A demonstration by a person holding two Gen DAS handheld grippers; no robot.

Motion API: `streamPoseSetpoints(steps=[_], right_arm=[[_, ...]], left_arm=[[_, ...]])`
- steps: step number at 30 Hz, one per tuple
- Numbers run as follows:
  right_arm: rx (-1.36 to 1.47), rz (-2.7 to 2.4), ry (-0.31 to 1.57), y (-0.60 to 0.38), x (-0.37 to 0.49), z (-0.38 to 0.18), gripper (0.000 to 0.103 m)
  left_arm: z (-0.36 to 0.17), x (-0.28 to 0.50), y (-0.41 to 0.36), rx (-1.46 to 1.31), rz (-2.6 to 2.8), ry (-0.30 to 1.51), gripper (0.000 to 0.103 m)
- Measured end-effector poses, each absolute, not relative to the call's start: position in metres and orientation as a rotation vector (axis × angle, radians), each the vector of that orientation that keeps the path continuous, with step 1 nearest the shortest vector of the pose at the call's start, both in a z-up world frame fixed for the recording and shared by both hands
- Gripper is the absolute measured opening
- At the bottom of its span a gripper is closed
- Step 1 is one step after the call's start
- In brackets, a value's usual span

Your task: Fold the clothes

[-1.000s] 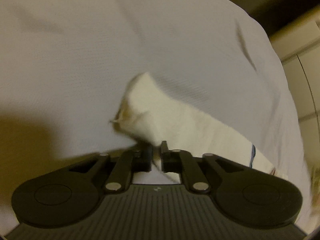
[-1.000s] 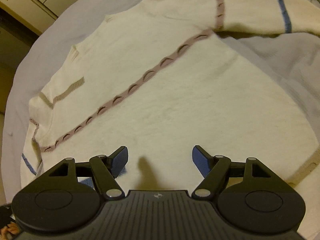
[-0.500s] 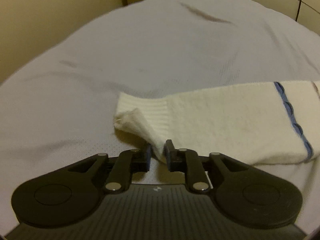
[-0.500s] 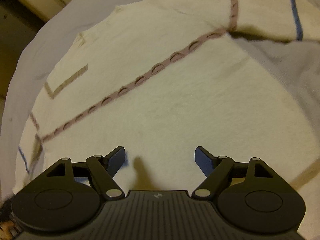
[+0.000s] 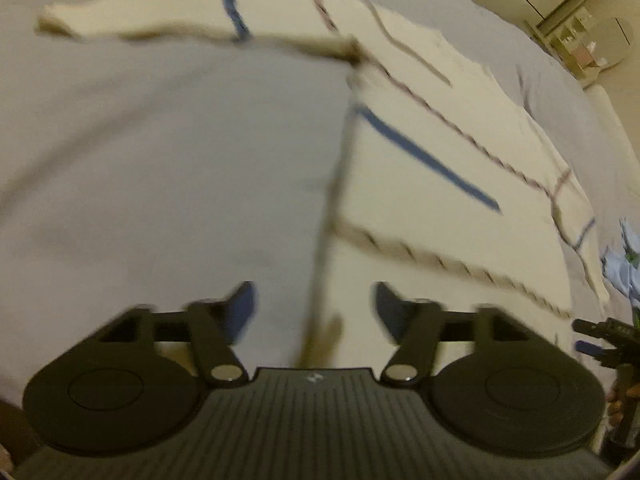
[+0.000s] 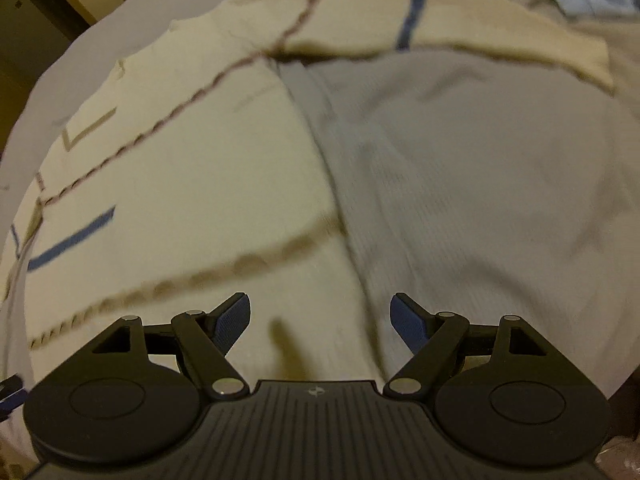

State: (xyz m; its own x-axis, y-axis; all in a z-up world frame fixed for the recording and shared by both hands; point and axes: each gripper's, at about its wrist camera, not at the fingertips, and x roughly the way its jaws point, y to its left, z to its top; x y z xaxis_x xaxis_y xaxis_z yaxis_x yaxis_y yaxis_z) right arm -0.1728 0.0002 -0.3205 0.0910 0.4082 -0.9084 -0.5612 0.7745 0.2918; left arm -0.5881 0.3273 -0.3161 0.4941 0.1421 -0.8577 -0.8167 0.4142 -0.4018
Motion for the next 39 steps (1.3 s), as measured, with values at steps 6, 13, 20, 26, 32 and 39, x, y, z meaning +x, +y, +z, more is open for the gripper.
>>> streamPoseSetpoints(steps=[6, 13, 20, 26, 32, 39], right_arm=[[-0.106, 0.778, 1.323, -0.029, -0.174, -0.327, 0.043], [-0.139, 0.790, 1.330, -0.048, -0.178, -0.331, 0.007], [-0.311, 0.707, 1.279, -0.037, -0.191, -0.328, 0.034], [-0.417, 0.807, 1.078, -0.016, -0.222, -0.297, 0.042], [-0.550, 0.803, 1.204, -0.005, -0.250, -0.343, 0.044], [-0.530, 0.824, 1.298, -0.015, -0.259, -0.285, 0.081]], left_arm=[[-0.353, -0.568, 0.305, -1.038, 0.749, 0.848, 0.040], [-0.319, -0.595, 0.277, -0.981, 0.765, 0.712, 0.006], [-0.335, -0.574, 0.257, -0.837, 0.865, 0.940, 0.016], [-0.282, -0.564, 0.230, -0.667, 0.961, 0.899, 0.021], [-0.332, -0.514, 0.216, -0.614, 0.885, 1.116, 0.031], [-0.281, -0.498, 0.183, -0.684, 0.851, 1.176, 0.032]])
